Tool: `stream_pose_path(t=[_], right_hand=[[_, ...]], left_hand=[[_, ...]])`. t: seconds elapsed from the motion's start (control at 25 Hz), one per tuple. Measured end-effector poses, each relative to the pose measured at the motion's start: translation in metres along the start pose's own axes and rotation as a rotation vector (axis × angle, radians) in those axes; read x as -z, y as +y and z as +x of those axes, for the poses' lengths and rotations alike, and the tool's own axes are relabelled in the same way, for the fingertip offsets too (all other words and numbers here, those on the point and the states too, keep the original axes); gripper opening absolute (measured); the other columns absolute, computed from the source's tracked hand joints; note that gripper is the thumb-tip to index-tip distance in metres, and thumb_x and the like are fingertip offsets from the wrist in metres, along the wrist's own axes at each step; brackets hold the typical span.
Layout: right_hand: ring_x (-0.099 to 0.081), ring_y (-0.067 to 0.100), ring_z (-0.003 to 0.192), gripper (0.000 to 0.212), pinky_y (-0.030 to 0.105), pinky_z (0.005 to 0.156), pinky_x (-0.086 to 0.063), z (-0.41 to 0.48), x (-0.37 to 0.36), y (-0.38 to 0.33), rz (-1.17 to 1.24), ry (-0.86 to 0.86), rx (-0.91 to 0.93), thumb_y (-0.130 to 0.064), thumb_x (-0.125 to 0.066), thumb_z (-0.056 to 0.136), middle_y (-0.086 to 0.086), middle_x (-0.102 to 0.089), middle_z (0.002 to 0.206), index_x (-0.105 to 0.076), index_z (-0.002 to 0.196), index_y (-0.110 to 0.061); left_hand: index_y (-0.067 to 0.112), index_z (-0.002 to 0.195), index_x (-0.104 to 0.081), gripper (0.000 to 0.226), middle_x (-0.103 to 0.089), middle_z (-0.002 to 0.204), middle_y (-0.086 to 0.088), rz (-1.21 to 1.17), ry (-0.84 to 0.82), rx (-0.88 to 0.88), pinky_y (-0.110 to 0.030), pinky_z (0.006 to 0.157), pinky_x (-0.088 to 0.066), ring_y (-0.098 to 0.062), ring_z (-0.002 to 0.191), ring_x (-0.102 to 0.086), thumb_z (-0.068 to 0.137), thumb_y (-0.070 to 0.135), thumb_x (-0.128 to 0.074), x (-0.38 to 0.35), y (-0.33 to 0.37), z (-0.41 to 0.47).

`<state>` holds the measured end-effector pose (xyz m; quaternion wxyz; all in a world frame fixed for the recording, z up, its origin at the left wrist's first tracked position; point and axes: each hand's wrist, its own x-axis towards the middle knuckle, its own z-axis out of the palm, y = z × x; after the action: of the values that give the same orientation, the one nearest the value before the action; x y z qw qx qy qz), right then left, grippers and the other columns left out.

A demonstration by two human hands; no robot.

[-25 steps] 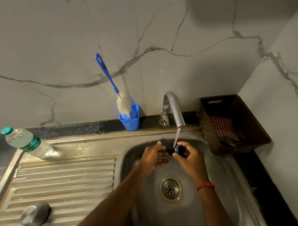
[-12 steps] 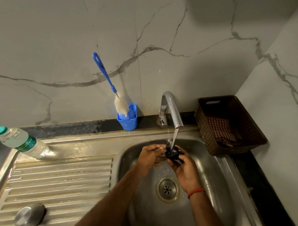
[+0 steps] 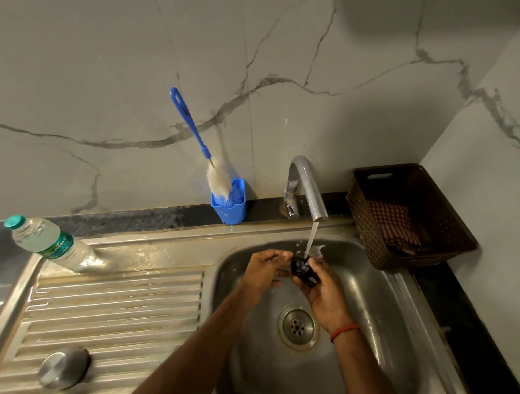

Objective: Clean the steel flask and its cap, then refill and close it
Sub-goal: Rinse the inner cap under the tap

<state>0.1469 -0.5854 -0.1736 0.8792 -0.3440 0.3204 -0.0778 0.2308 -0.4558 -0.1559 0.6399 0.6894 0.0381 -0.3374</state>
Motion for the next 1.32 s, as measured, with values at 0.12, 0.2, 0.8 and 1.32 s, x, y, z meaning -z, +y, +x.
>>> stream_pose_path(t=[0.12,0.2,0.8,1.32], right_hand=[[-0.068,0.029,0.105,0.029,0.033,0.074,-0.06,0.002,0.0,-0.001,-0.013,0.039,-0.027,-0.02,-0.053,0.1,0.022,-0.066,0.123,-0.064,0.123,-0.007],[-0.069,0.028,0.098,0.026,0.034,0.071,-0.059,0.003,-0.002,-0.002,-0.121,0.035,-0.028,-0.019,-0.05,0.102,0.02,-0.066,0.119,-0.066,0.12,-0.011],[-0.071,0.026,0.09,0.033,0.03,0.06,-0.054,0.011,-0.009,-0.001,-0.581,0.0,-0.026,-0.044,-0.051,0.101,0.013,-0.071,0.109,-0.066,0.118,-0.019],[-0.052,0.0,0.12,0.055,0.024,0.096,-0.051,0.005,-0.013,-0.011,-0.897,-0.167,0.317,-0.026,-0.072,0.09,-0.017,-0.054,0.13,-0.05,0.14,-0.036]], left_hand=[[0.02,0.106,-0.076,0.015,-0.078,0.102,-0.005,-0.004,0.037,0.031,-0.039,0.08,-0.054,-0.03,0.102,-0.072,0.099,0.027,-0.064,0.0,0.0,0.001],[0.021,0.105,-0.076,0.016,-0.077,0.103,-0.002,0.007,0.042,0.044,-0.04,0.086,-0.056,-0.027,0.102,-0.071,0.1,0.028,-0.062,0.001,0.001,0.002],[0.015,0.123,-0.067,0.031,-0.072,0.113,-0.008,0.003,-0.204,-0.059,-0.034,0.082,-0.062,-0.021,0.103,-0.072,0.092,0.013,-0.071,-0.009,0.002,-0.003],[0.012,0.107,-0.072,0.056,-0.074,0.085,-0.008,-0.361,-0.013,0.478,-0.026,0.068,-0.047,-0.017,0.08,-0.064,0.101,0.059,-0.044,-0.032,0.014,-0.002]])
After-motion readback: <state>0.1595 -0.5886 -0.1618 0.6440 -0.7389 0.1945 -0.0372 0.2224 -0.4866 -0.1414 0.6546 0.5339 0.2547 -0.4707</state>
